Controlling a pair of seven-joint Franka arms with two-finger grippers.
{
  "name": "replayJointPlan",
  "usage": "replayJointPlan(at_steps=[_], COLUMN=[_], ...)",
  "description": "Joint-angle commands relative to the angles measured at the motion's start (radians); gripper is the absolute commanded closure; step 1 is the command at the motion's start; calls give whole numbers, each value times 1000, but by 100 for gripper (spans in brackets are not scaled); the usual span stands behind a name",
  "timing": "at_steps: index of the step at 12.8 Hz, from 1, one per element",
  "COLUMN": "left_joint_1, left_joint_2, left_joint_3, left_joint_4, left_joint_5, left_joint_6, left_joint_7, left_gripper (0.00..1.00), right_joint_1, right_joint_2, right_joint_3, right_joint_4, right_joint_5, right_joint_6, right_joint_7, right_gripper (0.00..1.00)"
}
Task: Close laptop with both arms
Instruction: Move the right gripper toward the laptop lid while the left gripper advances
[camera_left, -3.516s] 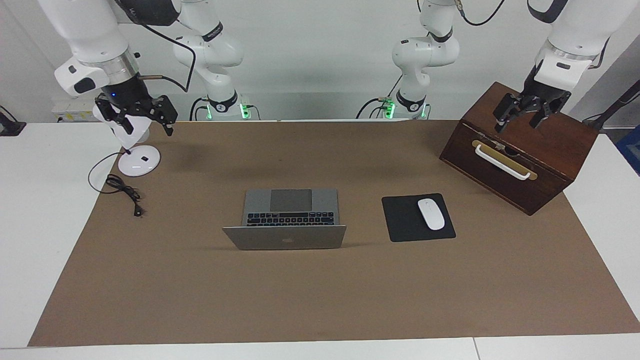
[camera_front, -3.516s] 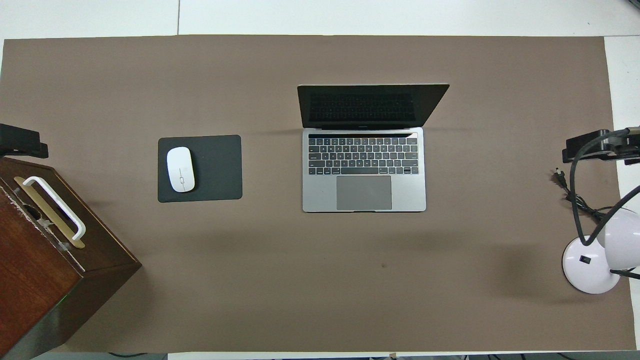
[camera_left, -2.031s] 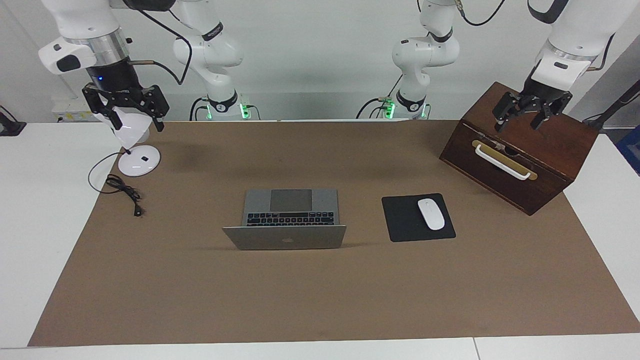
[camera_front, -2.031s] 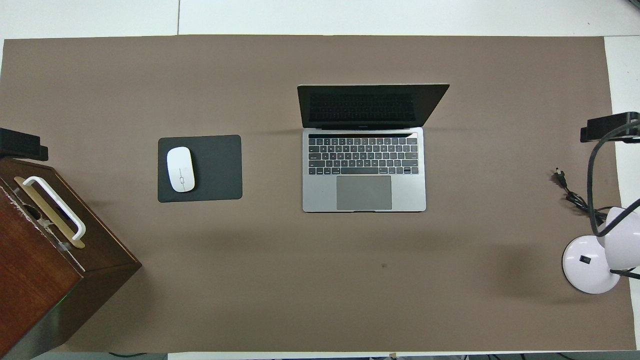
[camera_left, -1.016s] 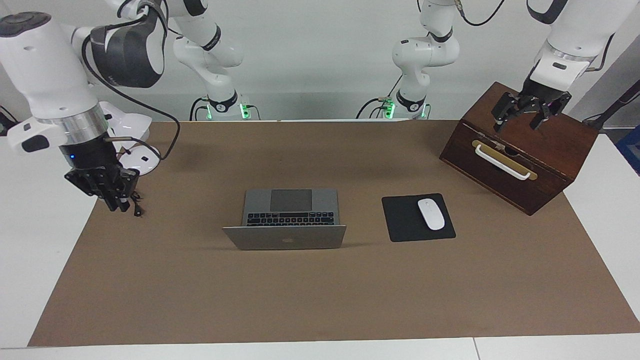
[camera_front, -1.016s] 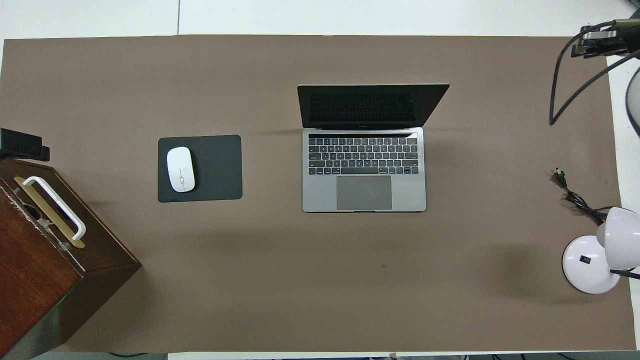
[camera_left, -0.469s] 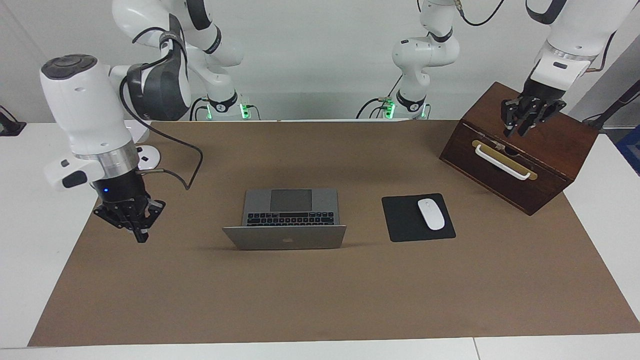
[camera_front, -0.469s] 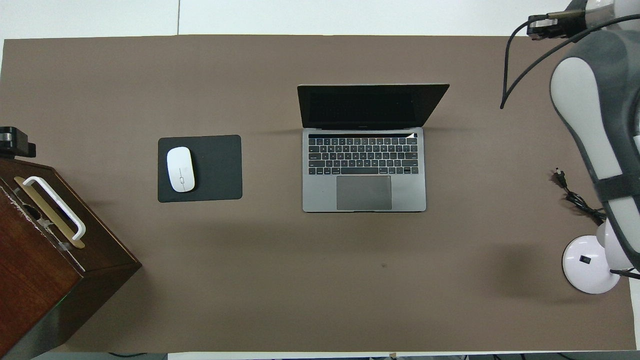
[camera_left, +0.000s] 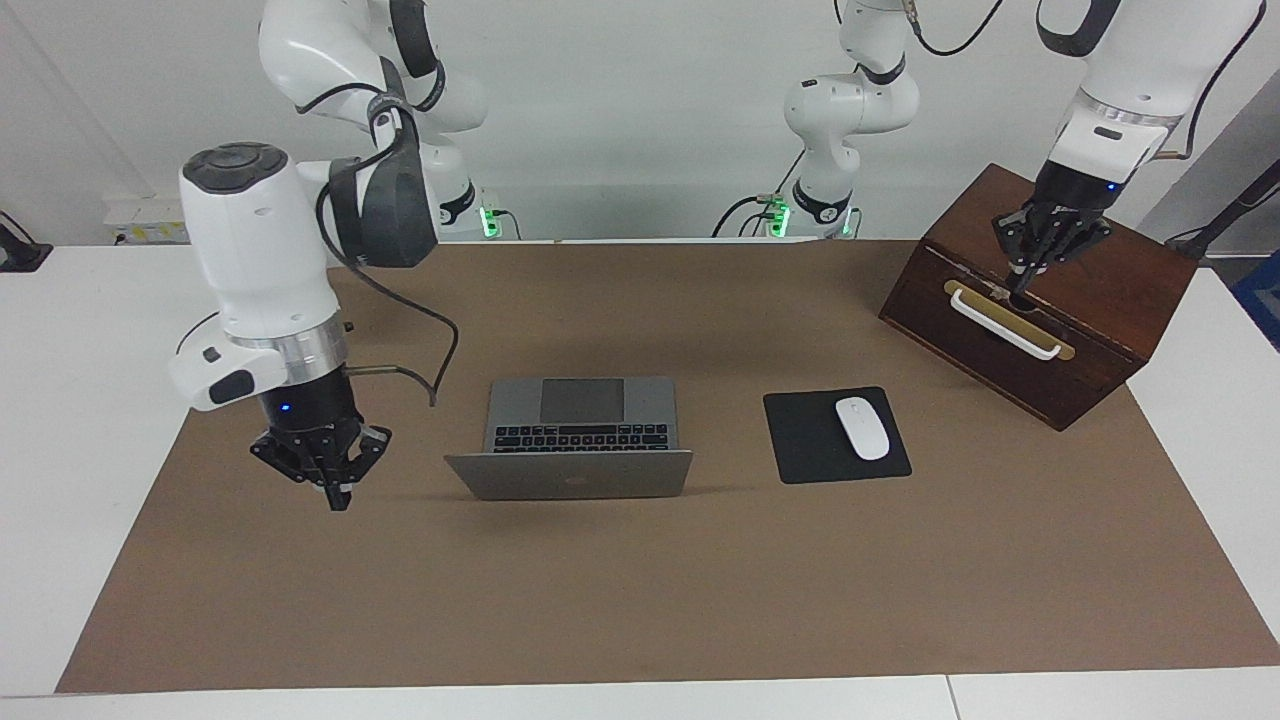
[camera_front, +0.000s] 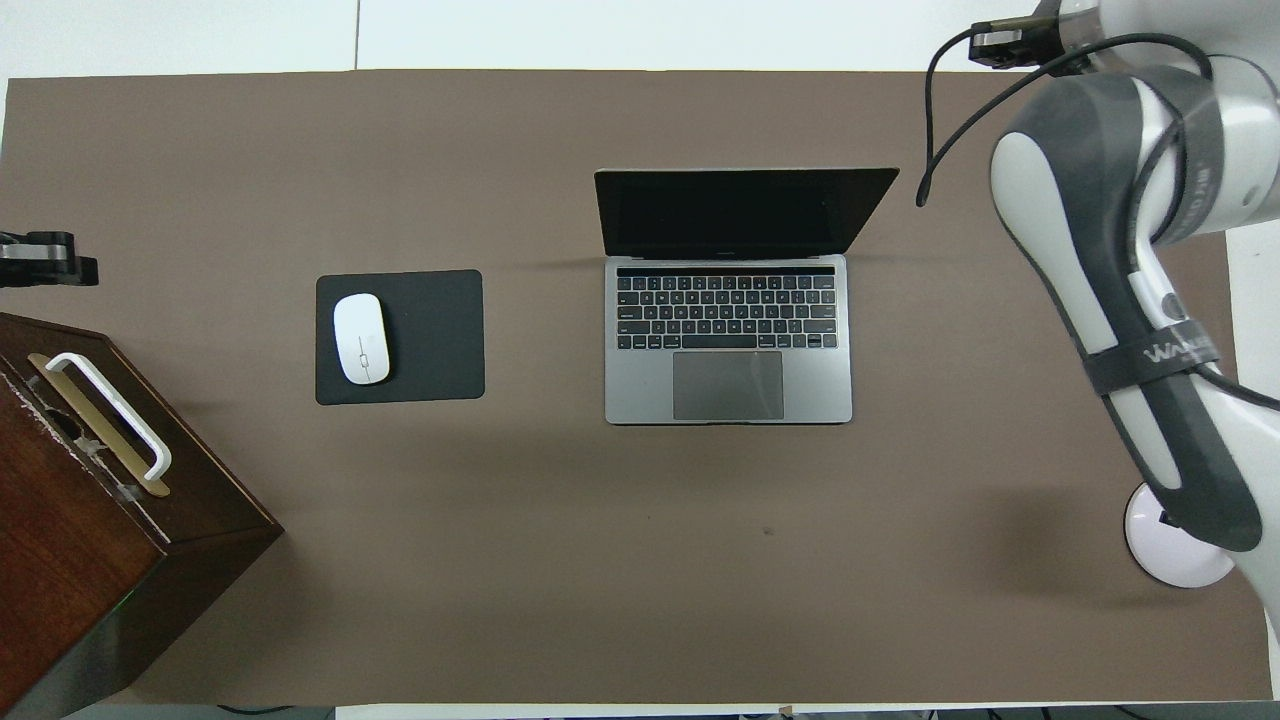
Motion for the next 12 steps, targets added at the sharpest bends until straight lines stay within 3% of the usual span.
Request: replayJointPlan(at_steps=[1, 7, 12], left_joint_1=[-60, -239, -419], left_joint_2=[-82, -279, -326], left_joint_3=[9, 9, 9], left_joint_4=[-156, -595, -750], left_joint_5=[-51, -122, -123], left_joint_6=[123, 570, 798], left_joint_7=[19, 16, 2], left_gripper=[100, 100, 100], right_joint_1=[30, 114, 146], right_joint_2=[22, 22, 15], right_joint_3=[7, 9, 10], right_joint_4=[26, -6, -67], right_joint_5=[-36, -71, -70], right_joint_6=[6, 47, 47], right_joint_7=[89, 265, 345], right_gripper=[100, 100, 100])
